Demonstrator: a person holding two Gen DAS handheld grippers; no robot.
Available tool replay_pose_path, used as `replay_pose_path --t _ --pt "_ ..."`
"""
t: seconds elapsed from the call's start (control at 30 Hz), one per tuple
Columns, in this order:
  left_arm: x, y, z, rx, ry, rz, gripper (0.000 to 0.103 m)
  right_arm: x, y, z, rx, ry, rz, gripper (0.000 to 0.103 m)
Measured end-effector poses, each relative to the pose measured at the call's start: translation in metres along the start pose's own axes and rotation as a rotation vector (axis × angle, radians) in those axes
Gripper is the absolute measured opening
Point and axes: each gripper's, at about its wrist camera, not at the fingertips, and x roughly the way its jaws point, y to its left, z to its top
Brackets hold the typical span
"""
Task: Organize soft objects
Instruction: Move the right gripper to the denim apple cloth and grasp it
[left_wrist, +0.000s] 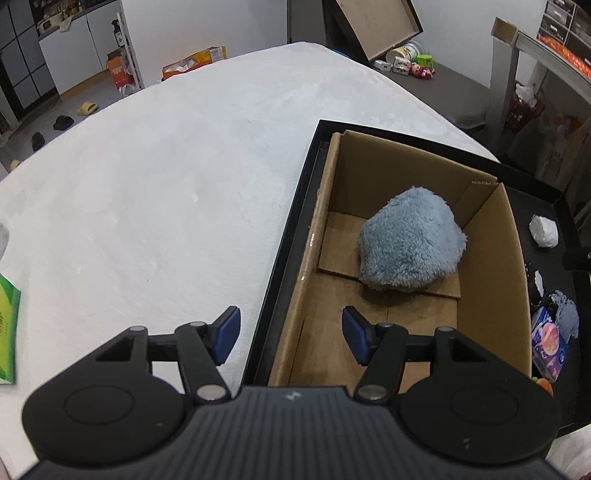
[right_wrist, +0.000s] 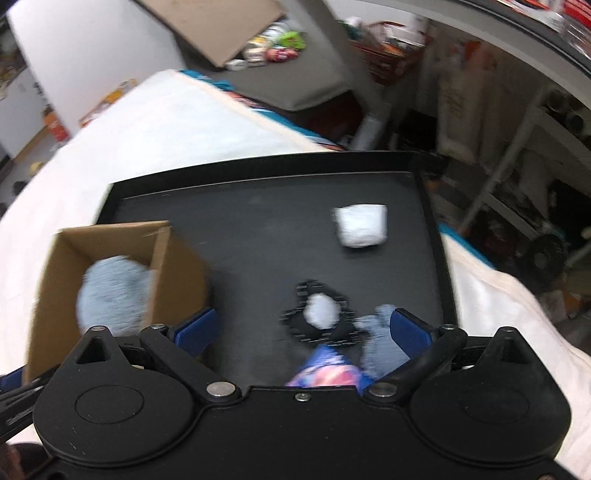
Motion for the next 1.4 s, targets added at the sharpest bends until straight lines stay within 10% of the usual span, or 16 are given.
replay_pose_path --t 0.77,1.4 --pt "-0.005 -0.051 0.001 0.191 -0.007 0.189 0.062 0.054 -0.071 -0.011 0.159 0.153 -0.03 0.083" --pt "-0.001 -0.082 -0.006 0.337 0.033 0.212 0.087 0.073 -0.083 -0.016 0.137 0.181 -0.075 0.055"
